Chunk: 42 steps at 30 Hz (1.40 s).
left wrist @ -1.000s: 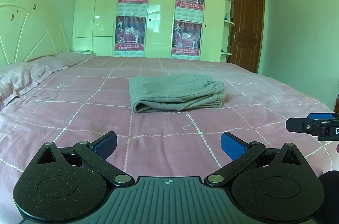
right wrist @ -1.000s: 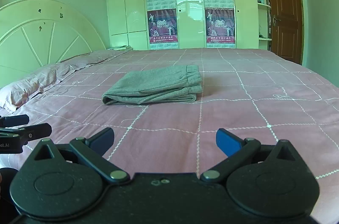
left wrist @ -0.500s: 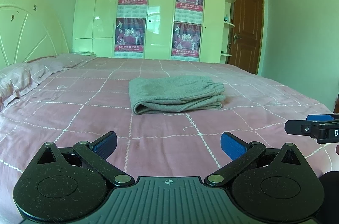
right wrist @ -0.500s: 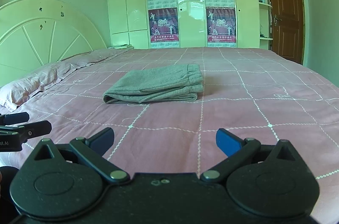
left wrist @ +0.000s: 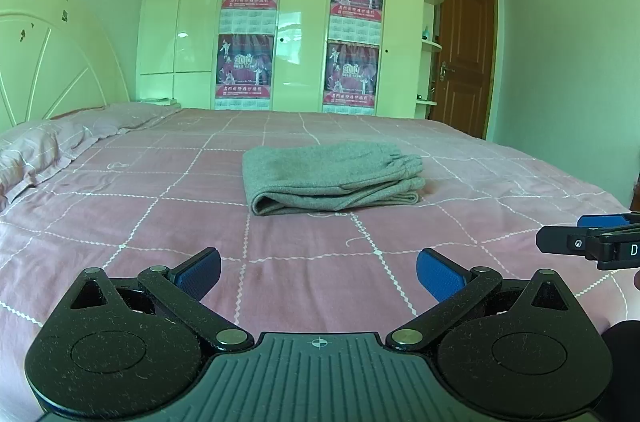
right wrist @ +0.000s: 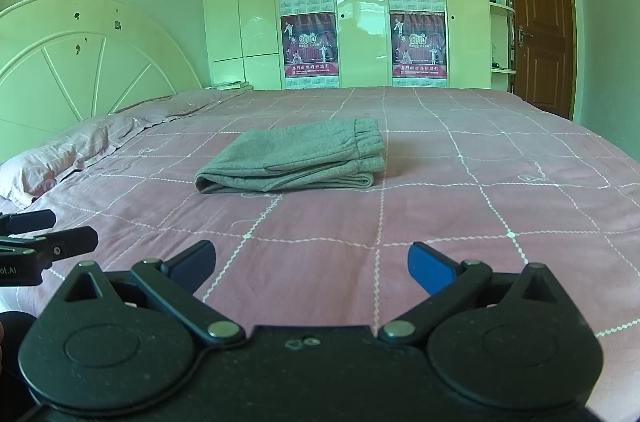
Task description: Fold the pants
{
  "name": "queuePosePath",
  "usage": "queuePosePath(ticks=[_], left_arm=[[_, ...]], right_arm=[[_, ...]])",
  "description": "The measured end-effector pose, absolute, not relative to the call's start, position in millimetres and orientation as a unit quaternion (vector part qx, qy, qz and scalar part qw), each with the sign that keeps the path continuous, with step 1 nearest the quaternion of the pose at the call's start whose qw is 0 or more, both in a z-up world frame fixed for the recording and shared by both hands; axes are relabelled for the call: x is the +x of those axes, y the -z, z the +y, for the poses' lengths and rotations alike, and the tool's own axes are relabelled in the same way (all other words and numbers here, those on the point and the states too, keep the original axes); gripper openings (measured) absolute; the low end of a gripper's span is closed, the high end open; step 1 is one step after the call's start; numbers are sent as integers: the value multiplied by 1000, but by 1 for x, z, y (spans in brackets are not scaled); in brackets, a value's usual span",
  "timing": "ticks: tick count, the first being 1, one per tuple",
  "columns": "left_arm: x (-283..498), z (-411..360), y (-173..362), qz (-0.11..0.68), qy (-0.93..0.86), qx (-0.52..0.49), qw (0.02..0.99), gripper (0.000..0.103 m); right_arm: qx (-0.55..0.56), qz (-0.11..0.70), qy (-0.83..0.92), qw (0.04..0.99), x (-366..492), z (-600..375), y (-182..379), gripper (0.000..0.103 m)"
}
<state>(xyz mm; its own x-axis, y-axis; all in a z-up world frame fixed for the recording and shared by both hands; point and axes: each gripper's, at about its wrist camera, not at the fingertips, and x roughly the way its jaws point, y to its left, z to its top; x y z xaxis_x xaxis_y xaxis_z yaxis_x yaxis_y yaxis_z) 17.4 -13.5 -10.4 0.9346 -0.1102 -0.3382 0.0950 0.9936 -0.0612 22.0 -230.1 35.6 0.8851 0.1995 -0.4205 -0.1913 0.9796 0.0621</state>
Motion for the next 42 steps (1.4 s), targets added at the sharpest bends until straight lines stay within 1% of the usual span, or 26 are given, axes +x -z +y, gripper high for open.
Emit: queuePosePath(ticks=[42], left_arm=[[18, -12, 10, 182, 43, -31, 982, 103]], right_arm=[[9, 218, -102, 971, 22, -236, -36, 97]])
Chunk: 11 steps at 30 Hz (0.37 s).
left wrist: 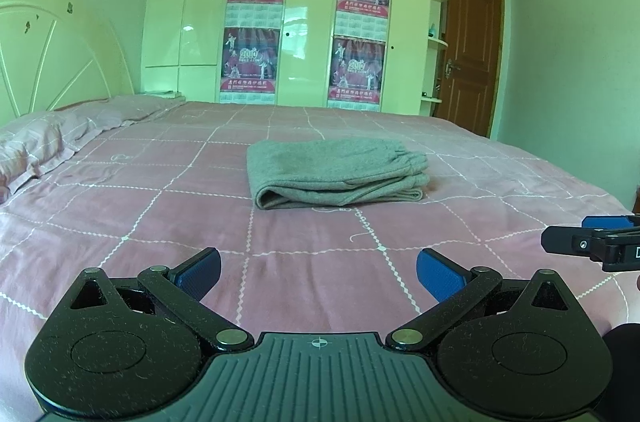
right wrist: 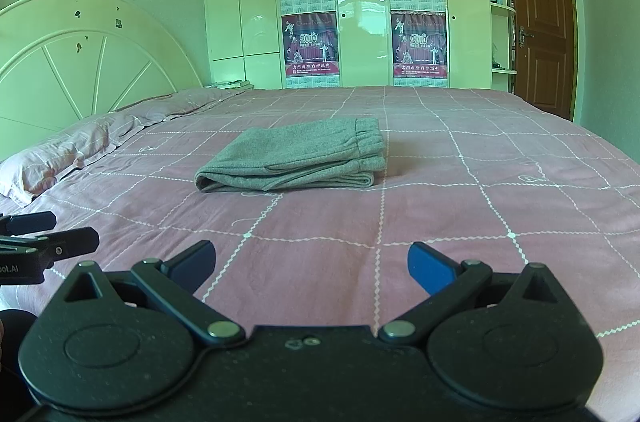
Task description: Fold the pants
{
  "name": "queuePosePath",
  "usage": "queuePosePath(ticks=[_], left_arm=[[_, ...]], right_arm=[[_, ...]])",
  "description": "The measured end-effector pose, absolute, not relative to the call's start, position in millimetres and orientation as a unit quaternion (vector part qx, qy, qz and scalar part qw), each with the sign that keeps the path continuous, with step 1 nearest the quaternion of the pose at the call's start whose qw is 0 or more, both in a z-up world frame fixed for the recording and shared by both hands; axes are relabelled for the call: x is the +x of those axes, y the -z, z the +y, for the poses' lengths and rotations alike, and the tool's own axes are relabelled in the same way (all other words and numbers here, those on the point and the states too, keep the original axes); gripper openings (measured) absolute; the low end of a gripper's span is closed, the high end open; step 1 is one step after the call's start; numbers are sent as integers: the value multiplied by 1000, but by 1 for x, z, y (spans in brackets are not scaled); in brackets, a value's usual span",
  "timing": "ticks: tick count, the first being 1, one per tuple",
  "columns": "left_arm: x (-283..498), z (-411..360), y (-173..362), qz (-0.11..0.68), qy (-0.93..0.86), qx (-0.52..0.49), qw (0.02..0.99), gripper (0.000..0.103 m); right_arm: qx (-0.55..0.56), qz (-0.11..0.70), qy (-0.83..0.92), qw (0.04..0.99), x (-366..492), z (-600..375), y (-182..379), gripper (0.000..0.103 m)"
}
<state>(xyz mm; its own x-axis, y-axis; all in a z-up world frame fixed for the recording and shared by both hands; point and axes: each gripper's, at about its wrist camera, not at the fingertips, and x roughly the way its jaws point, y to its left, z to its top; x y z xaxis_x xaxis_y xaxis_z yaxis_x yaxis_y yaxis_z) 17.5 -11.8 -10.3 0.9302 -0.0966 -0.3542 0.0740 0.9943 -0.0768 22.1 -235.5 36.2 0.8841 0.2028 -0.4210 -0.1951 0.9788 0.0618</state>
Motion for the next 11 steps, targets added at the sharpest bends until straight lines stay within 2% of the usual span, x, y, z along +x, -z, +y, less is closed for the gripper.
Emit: queuePosePath(ticks=[11], left_arm=[[16, -9, 9, 169, 65, -36, 983, 103]], right_arm=[[8, 218, -103, 970, 22, -236, -36, 97]])
